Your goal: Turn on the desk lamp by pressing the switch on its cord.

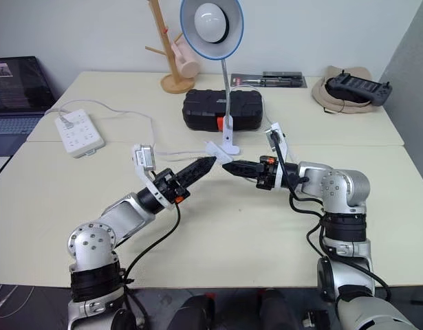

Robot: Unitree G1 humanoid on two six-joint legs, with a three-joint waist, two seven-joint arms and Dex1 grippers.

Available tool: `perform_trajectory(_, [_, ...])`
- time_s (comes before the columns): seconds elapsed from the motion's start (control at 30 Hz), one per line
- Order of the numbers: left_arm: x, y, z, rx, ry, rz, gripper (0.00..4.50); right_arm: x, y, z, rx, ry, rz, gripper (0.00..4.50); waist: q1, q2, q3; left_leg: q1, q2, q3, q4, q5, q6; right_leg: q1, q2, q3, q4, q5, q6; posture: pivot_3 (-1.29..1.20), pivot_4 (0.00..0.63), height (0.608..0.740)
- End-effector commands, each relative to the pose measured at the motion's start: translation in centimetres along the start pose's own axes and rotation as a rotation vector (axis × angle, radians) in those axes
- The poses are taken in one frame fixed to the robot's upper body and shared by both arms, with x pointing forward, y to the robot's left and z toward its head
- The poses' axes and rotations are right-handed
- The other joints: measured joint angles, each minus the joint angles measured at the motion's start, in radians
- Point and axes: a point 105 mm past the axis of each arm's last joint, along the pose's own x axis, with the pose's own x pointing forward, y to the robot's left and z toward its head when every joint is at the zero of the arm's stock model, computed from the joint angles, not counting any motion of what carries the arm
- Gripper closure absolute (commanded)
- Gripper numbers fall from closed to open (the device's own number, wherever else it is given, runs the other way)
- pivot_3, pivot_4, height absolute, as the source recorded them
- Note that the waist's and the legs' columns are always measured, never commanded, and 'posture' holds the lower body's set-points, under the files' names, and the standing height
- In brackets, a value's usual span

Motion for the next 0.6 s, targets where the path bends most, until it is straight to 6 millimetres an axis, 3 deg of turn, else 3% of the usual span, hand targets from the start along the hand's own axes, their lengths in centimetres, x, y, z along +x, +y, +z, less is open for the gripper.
perform_trajectory(0.03, [0.1, -0.7, 0.6, -0.042, -0.041, -0.048, 0.0, -0.6, 1.5, 0.8, -0.012, -0.038, 0.038, 4.12, 0.0, 0.0, 0.0, 0.0, 0.0, 0.0, 0.0, 0.0, 0.0, 0.0, 0.0, 0.0, 0.0, 0.0, 0.0, 0.0, 0.15, 0.74])
perform_trajectory(0.33, [1.4, -1.2, 0.1, -0.083, -0.038, -0.09, 0.0, -1.0, 2.2, 1.1, 0.033, -0.057, 0.066, 4.12, 0.002, 0.0, 0.0, 0.0, -0.001, 0.0, 0.0, 0.0, 0.0, 0.0, 0.0, 0.0, -0.001, 0.0, 0.0, 0.0, 0.15, 0.74])
perform_trajectory(0.43, [1.5, -1.1, 0.1, -0.075, -0.047, -0.076, 0.39, -1.1, 2.5, 1.3, 0.044, -0.06, 0.082, 4.12, 0.002, 0.0, 0.0, 0.0, -0.001, 0.001, 0.0, 0.0, 0.0, 0.0, 0.0, 0.0, -0.001, 0.0, 0.0, 0.0, 0.15, 0.74])
perform_trajectory(0.6, [1.6, -1.5, -0.3, -0.083, -0.041, -0.096, 1.51, -1.0, 2.6, 1.2, 0.053, -0.053, 0.089, 4.12, 0.002, 0.0, 0.0, 0.0, 0.0, 0.001, 0.0, 0.0, 0.0, 0.0, 0.0, 0.0, -0.002, 0.0, 0.0, 0.0, 0.15, 0.74])
